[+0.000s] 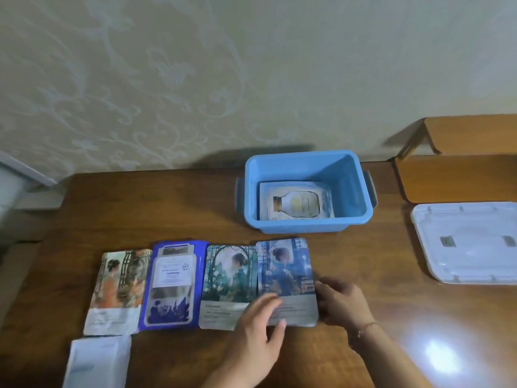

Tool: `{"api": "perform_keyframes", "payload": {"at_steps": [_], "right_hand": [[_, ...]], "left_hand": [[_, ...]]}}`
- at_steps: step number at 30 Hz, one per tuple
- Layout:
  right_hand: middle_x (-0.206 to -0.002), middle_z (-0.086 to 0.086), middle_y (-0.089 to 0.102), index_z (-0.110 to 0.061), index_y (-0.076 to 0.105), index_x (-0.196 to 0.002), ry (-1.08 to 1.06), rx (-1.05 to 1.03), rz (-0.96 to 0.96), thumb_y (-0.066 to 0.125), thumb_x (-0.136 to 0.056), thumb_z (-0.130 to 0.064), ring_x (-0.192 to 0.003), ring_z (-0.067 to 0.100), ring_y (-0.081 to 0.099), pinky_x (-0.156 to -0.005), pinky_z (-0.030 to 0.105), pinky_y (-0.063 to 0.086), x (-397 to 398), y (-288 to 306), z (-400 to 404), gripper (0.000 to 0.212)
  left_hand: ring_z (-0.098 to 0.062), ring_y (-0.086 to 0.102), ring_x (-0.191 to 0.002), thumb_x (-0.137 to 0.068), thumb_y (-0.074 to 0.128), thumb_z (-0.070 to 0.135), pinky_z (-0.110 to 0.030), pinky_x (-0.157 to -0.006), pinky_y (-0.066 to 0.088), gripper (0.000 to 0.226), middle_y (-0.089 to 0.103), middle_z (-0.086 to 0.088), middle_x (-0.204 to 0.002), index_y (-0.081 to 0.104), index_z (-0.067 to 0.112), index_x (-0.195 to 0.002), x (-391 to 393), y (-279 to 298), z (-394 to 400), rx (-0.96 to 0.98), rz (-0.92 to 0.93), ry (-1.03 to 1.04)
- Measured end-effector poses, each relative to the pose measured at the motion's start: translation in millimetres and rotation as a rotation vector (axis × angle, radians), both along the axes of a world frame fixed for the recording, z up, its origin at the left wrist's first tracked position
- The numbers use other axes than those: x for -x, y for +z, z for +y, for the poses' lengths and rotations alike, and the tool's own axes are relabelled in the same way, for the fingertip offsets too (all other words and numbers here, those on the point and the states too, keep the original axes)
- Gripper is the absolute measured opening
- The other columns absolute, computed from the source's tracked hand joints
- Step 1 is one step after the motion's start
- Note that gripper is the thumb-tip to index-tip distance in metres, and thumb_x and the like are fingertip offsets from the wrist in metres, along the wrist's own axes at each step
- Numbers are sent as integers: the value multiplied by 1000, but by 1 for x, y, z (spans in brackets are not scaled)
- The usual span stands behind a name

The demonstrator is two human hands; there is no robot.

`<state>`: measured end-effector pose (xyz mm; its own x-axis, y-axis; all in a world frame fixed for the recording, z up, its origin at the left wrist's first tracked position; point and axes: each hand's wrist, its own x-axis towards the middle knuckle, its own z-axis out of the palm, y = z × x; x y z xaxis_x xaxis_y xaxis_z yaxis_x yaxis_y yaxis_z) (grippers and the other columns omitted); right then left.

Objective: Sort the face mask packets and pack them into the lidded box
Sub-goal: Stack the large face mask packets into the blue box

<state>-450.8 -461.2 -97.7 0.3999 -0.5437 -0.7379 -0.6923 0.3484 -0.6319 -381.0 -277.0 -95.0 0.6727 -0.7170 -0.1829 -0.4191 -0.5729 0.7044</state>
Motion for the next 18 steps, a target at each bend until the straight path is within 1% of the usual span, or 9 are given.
{"api": "perform_keyframes", "payload": {"at_steps": [2, 4, 6, 8, 11, 13, 14, 16, 18], "right_hand": [[-81, 4, 68, -14, 67, -95, 80, 51, 53, 65, -88, -24, -72, 18, 66, -57, 33, 56, -13, 4, 2, 12], [-76, 2, 67, -15, 67, -80, 138, 55, 88, 65, -87, -22, -72, 17, 65, -69, 36, 57, -22, 3, 4, 10], [-76, 2, 67, -19, 65, -74, 207, 81, 133, 65, -84, -25, -74, 20, 66, -73, 37, 56, -28, 2, 9, 11], [-81, 2, 68, -20, 63, -81, 247, 136, 150, 64, -82, -27, -78, 21, 65, -70, 36, 54, -29, -2, 16, 7], [-83, 0, 63, -19, 57, -92, 230, 219, 50, 61, -89, -22, -71, 11, 59, -54, 24, 41, -23, -2, 27, 7], [-85, 0, 63, -17, 58, -96, 192, 208, -2, 62, -90, -19, -70, 9, 58, -52, 22, 40, -10, -3, 30, 9], [-85, 0, 65, -15, 60, -98, 167, 189, -22, 63, -89, -19, -71, 11, 60, -54, 24, 44, -2, -3, 30, 10], [-88, 4, 72, -14, 64, -98, 63, 95, -74, 67, -84, -24, -77, 19, 68, -66, 39, 57, 19, -8, 26, 18], [-95, 7, 75, -13, 65, -101, 11, 29, -127, 70, -82, -27, -86, 26, 72, -82, 53, 56, 41, -10, 21, 24]], "left_hand": [[24, 27, -118, -94, 61, 31, 7, -100, 11, 42, 41, 27, -132, 55, 23, -134, 4, -1, -1, -26, -13, -22], [17, 29, -119, -95, 59, 31, 6, -99, 13, 42, 49, 17, -135, 55, 20, -135, 3, 0, -1, -30, -24, -33], [13, 32, -119, -96, 58, 31, 5, -99, 15, 41, 51, 14, -134, 55, 19, -135, 0, 0, 0, -24, -52, -51], [12, 33, -119, -96, 58, 31, 6, -97, 15, 40, 49, 17, -132, 55, 20, -135, -1, -2, 2, -19, -75, -60], [10, 37, -119, -95, 58, 31, 3, -100, 18, 39, 53, 14, -132, 57, 20, -132, 0, -4, 2, 10, -40, -53], [9, 41, -119, -94, 57, 35, -2, -104, 25, 39, 52, 17, -129, 58, 21, -130, 2, -5, 3, 0, 17, -14], [8, 44, -120, -93, 56, 38, -8, -106, 30, 39, 52, 19, -127, 60, 21, -128, 4, -6, 3, 15, 39, 36], [5, 51, -117, -89, 57, 40, -18, -104, 41, 37, 55, 18, -124, 61, 25, -122, 10, -11, 2, 91, 94, 231], [-1, 56, -115, -89, 67, 29, -18, -98, 47, 35, 58, 12, -124, 55, 29, -122, 16, -7, -5, 154, 303, 449]]}}
